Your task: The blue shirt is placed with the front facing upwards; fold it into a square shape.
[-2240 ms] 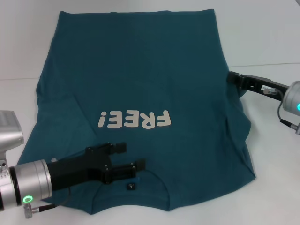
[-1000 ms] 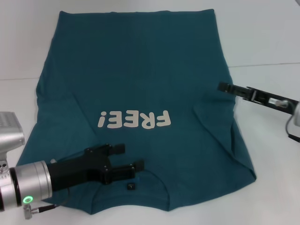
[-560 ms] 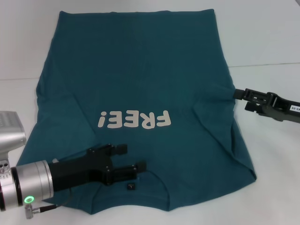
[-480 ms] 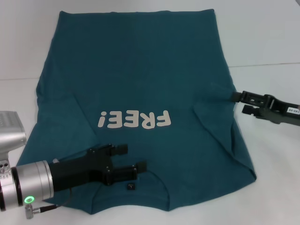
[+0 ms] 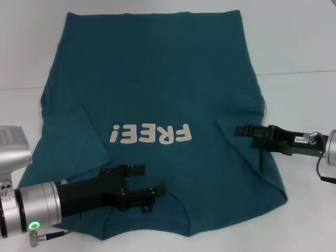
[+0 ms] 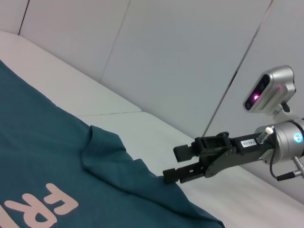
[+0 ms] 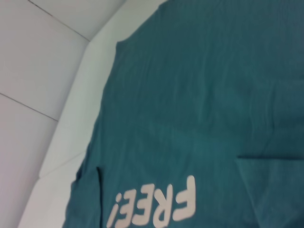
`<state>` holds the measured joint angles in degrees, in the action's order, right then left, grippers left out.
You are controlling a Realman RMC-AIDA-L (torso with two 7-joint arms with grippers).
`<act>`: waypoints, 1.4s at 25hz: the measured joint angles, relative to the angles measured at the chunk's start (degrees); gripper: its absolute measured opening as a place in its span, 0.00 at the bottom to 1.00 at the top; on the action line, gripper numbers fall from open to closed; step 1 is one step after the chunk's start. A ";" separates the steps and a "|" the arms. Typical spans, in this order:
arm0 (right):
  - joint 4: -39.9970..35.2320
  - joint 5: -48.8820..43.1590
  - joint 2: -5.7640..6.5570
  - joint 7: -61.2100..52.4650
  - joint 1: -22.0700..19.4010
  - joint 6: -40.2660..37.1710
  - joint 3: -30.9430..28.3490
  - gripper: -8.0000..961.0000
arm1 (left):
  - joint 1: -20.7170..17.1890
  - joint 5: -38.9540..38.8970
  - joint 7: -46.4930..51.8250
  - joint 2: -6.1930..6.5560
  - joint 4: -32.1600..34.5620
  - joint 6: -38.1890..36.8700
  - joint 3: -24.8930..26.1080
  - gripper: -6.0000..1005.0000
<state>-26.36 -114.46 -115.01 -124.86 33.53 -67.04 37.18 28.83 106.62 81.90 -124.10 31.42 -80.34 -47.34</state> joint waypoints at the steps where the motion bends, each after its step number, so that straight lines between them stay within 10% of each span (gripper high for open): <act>1: 0.06 -0.31 -0.13 -0.01 0.04 0.19 0.00 0.95 | 0.00 0.00 -0.03 0.00 -0.04 0.01 -0.03 0.92; 24: -0.26 -0.32 0.75 0.15 -2.83 -1.20 -1.89 0.94 | 0.20 -0.06 -0.17 -0.08 -0.49 0.10 -0.12 0.92; 35: 0.46 -0.60 -0.89 0.57 -1.29 4.40 -1.21 0.82 | 0.37 0.00 -0.26 -0.08 -0.48 0.09 -0.12 0.92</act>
<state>-25.90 -115.06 -115.90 -124.30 32.25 -62.63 35.97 29.20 106.61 81.65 -124.18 30.94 -80.25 -47.46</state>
